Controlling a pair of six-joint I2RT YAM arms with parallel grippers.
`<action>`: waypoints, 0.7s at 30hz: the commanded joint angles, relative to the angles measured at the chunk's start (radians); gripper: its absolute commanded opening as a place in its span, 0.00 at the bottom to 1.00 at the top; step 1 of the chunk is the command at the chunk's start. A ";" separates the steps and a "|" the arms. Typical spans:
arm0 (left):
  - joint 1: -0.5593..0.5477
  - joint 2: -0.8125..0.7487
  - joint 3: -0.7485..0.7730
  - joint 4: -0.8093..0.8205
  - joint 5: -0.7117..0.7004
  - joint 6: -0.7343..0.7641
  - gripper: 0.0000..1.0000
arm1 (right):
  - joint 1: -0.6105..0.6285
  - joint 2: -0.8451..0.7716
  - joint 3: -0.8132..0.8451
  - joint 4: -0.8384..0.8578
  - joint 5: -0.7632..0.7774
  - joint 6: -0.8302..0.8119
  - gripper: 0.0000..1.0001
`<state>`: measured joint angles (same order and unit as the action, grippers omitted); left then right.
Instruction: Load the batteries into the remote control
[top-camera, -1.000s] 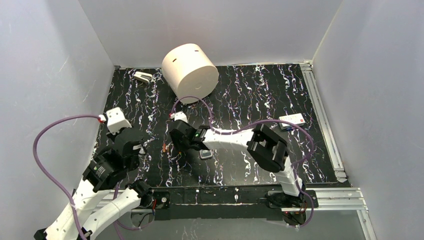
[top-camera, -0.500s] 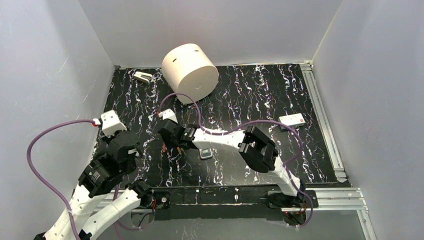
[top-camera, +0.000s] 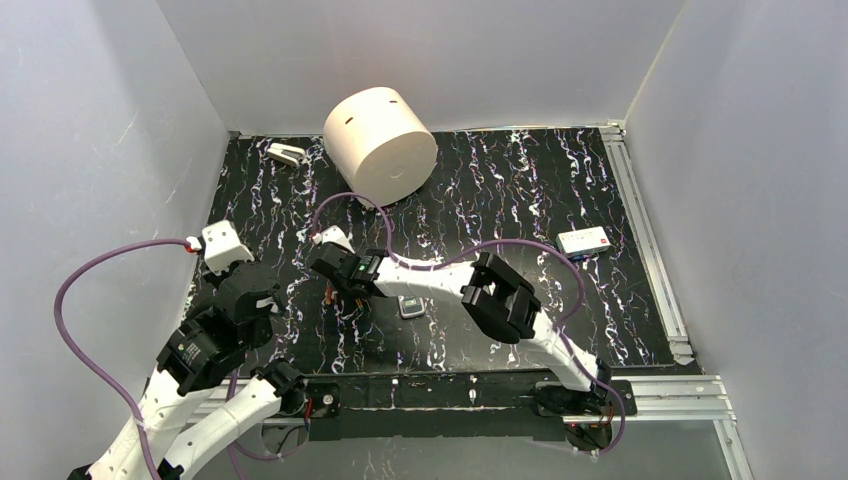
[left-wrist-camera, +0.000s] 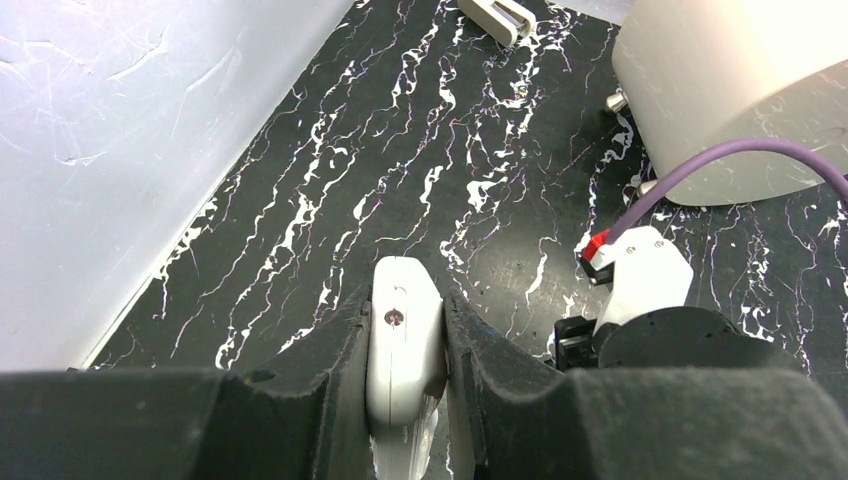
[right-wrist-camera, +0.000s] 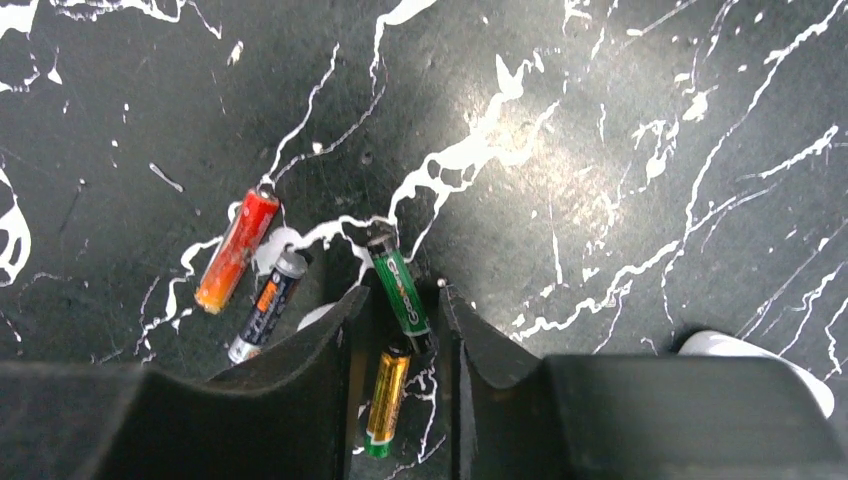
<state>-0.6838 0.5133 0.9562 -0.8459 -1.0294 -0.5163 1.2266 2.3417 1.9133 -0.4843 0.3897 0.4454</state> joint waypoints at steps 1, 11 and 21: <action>0.000 0.002 -0.001 -0.004 -0.021 -0.005 0.00 | -0.004 0.052 0.113 -0.092 0.039 0.001 0.36; 0.000 -0.005 -0.005 -0.007 0.005 -0.004 0.00 | -0.028 0.081 0.135 -0.107 -0.018 0.054 0.25; 0.001 0.001 -0.005 -0.009 0.052 -0.001 0.00 | -0.068 0.068 0.255 -0.128 -0.001 0.147 0.14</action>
<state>-0.6838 0.5133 0.9524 -0.8463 -0.9768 -0.5159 1.1778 2.4004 2.0483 -0.5854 0.3637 0.5339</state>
